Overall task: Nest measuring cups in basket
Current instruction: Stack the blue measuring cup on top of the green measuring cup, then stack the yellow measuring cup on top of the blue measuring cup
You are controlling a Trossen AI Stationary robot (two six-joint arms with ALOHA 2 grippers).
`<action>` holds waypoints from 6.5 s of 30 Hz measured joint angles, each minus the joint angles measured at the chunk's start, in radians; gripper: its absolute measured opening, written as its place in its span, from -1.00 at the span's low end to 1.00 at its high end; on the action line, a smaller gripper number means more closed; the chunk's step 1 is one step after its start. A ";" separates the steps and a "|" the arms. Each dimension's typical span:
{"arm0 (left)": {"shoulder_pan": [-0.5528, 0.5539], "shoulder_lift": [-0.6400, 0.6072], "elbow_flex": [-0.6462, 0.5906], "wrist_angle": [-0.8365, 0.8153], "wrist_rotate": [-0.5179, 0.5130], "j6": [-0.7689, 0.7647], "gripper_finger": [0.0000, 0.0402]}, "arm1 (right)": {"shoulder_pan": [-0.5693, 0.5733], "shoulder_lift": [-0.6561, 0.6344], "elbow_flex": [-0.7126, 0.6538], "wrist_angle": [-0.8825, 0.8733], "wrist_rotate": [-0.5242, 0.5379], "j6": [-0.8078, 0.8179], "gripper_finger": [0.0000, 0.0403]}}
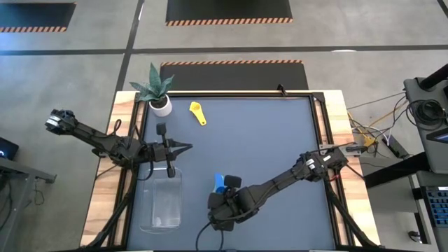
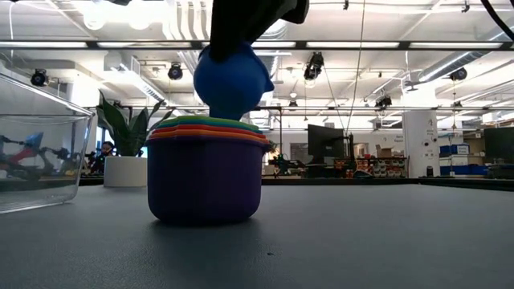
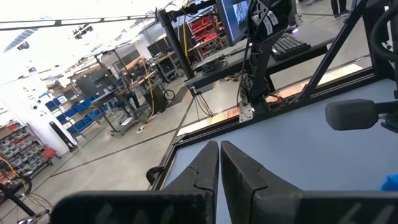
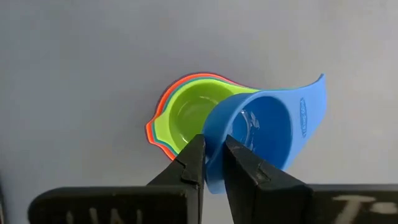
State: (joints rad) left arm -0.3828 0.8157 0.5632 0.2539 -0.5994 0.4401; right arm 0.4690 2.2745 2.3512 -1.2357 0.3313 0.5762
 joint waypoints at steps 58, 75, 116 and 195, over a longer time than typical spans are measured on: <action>-0.035 -0.032 0.029 -0.044 0.041 -0.014 -1.00 | -0.256 -0.125 0.000 0.009 0.092 -0.618 -0.71; -0.090 -0.131 0.030 -0.092 0.041 -0.062 -1.00 | -0.621 -0.102 -0.064 0.479 -0.297 -0.877 -0.71; 0.363 0.228 0.408 -0.804 0.013 -0.597 -1.00 | -0.839 -0.546 -0.944 1.098 -0.435 -0.831 -0.96; 0.973 1.130 0.730 -0.871 0.250 -0.872 -0.19 | -0.689 -1.147 -1.424 1.163 -0.436 -0.851 -0.96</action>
State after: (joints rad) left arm 0.5900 1.9457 1.2934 -0.6174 -0.3493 -0.4316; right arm -0.2199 1.1275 0.9268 -0.0731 -0.1047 -0.2752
